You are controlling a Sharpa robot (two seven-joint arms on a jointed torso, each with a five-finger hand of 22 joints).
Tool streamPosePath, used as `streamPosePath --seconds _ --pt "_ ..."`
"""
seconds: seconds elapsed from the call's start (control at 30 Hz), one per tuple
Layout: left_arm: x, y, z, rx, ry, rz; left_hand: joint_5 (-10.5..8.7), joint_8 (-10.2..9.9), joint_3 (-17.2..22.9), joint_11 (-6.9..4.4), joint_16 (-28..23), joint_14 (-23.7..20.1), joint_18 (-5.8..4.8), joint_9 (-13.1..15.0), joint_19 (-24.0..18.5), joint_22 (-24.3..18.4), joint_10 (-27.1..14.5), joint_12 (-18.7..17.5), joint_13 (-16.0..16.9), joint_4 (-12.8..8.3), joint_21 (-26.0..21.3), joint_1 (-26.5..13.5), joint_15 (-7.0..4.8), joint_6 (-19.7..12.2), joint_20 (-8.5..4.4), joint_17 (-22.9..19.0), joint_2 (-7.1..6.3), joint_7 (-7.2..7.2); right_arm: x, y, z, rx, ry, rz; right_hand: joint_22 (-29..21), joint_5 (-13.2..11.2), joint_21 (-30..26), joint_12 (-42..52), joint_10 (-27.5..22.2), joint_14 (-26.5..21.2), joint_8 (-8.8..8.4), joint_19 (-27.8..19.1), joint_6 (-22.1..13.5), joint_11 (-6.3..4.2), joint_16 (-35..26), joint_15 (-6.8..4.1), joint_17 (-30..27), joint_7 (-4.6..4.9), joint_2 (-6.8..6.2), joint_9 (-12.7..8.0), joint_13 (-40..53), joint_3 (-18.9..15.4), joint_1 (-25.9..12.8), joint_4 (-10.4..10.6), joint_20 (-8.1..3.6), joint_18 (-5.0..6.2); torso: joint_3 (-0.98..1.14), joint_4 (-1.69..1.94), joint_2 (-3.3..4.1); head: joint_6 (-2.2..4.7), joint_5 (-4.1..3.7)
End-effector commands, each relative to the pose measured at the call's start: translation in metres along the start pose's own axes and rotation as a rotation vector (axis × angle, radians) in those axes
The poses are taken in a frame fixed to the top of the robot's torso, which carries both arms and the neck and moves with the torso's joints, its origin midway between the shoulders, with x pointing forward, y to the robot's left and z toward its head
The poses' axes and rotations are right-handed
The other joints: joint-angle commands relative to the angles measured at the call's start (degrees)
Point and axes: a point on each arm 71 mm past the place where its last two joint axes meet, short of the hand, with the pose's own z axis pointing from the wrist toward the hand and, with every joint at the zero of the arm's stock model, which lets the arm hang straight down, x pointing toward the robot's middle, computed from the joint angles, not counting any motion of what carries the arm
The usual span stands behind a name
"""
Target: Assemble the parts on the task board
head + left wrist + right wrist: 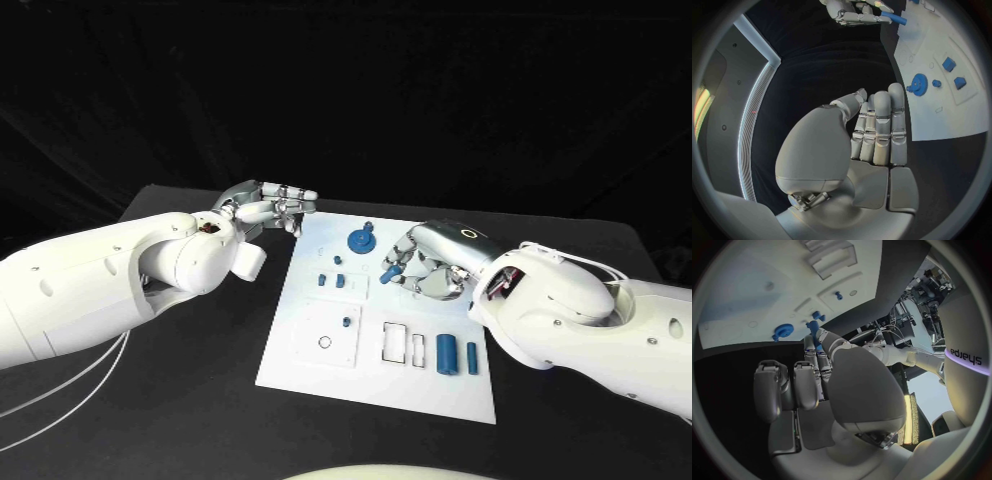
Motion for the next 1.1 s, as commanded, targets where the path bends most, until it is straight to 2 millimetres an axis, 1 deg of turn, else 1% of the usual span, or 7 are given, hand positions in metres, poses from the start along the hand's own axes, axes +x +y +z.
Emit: streamPosePath --seconds 0.03,0.2,0.33,0.5,0.57,0.73,1.1 --pt "0.004 -0.001 0.001 0.007 0.022 -0.014 0.18 -0.2 0.0 0.04 -0.3 -0.3 0.79 -0.1 0.4 -0.1 -0.3 0.3 0.1 -0.4 -0.2 -0.1 0.03 -0.4 0.07 -0.1 0.49 -0.04 0.008 0.018 0.004 -0.059 0.002 0.055 12.2 0.3 0.0 -0.3 1.3 2.4 -0.04 2.1 0.3 -0.74 0.2 -0.29 0.0 0.34 -0.31 0.8 0.0 0.4 0.2 -0.2 -0.56 -0.62 -0.02 -0.10 -0.03 -0.26 0.54" --pt "0.006 0.000 0.003 0.004 0.025 -0.025 0.18 -0.2 0.0 0.04 -0.3 -0.3 0.79 -0.1 0.4 -0.1 -0.3 0.3 0.1 -0.4 -0.2 -0.1 0.03 -0.4 0.07 -0.1 0.49 -0.04 0.030 0.046 0.012 -0.129 0.049 0.100 12.2 0.4 -0.2 -0.4 1.3 2.3 -0.10 2.0 0.2 -0.70 0.2 -0.27 -0.1 0.42 -0.41 0.9 0.0 0.6 0.2 -0.3 -0.56 -0.59 -0.09 0.15 -0.06 -0.43 0.76" --pt "0.008 0.001 0.004 0.003 0.029 -0.030 0.17 -0.1 0.0 0.05 -0.3 -0.3 0.79 -0.1 0.4 -0.1 -0.4 0.4 0.1 -0.4 -0.2 0.0 0.03 -0.4 0.06 -0.1 0.58 -0.03 0.049 0.058 0.019 -0.153 0.090 0.122 12.1 0.4 -0.3 -0.4 1.3 2.3 -0.11 1.9 0.2 -0.69 0.2 -0.26 -0.1 0.43 -0.42 0.9 0.0 0.6 0.2 -0.3 -0.56 -0.55 -0.10 0.15 0.01 -0.41 1.15" --pt "0.010 0.001 0.004 0.002 0.033 -0.031 0.17 -0.1 0.0 0.05 -0.3 -0.3 0.79 -0.1 0.4 -0.1 -0.4 0.4 0.1 -0.4 -0.2 0.0 0.03 -0.4 0.06 -0.1 0.58 -0.03 0.067 0.062 0.023 -0.157 0.130 0.133 12.1 0.4 -0.4 -0.5 1.2 2.3 -0.14 1.9 0.1 -0.65 0.1 -0.24 -0.2 0.48 -0.46 0.9 0.0 0.6 0.2 -0.4 -0.55 -0.54 -0.01 0.01 0.06 -0.79 2.04" --pt "0.010 0.001 0.004 0.002 0.033 -0.032 0.17 -0.1 0.0 0.05 -0.3 -0.3 0.79 -0.1 0.4 -0.1 -0.4 0.4 0.1 -0.4 -0.2 0.0 0.03 -0.4 0.06 -0.1 0.58 -0.03 0.074 0.063 0.025 -0.157 0.146 0.135 12.1 0.5 -0.5 -0.5 1.2 2.3 -0.19 1.9 0.1 -0.61 0.1 -0.22 -0.2 0.54 -0.50 0.9 0.0 0.7 0.1 -0.4 -0.54 -0.52 -0.01 -0.09 0.08 -0.83 2.15" --pt "0.011 0.001 0.004 -0.001 0.037 -0.033 0.17 -0.1 0.0 0.05 -0.3 -0.3 0.79 -0.1 0.4 -0.1 -0.4 0.4 0.1 -0.4 -0.2 0.0 0.03 -0.4 0.06 -0.1 0.58 -0.03 0.087 0.063 0.027 -0.150 0.181 0.135 12.1 0.4 -0.6 -0.6 1.1 2.3 -0.24 1.8 0.0 -0.56 0.1 -0.18 -0.3 0.58 -0.57 0.9 0.0 0.8 0.0 -0.5 -0.52 -0.50 -0.02 0.02 0.07 -1.01 2.22" --pt "0.010 0.001 0.003 -0.002 0.037 -0.033 0.17 -0.1 0.0 0.05 -0.3 -0.3 0.79 -0.1 0.4 -0.1 -0.4 0.4 0.1 -0.4 -0.2 0.0 0.03 -0.4 0.06 -0.1 0.58 -0.03 0.095 0.058 0.029 -0.130 0.203 0.107 12.1 0.4 -0.7 -0.7 1.1 2.3 -0.28 1.8 0.0 -0.52 0.1 -0.15 -0.3 0.62 -0.66 0.9 0.0 0.8 -0.1 -0.6 -0.50 -0.47 0.05 0.01 0.07 -1.34 2.42"
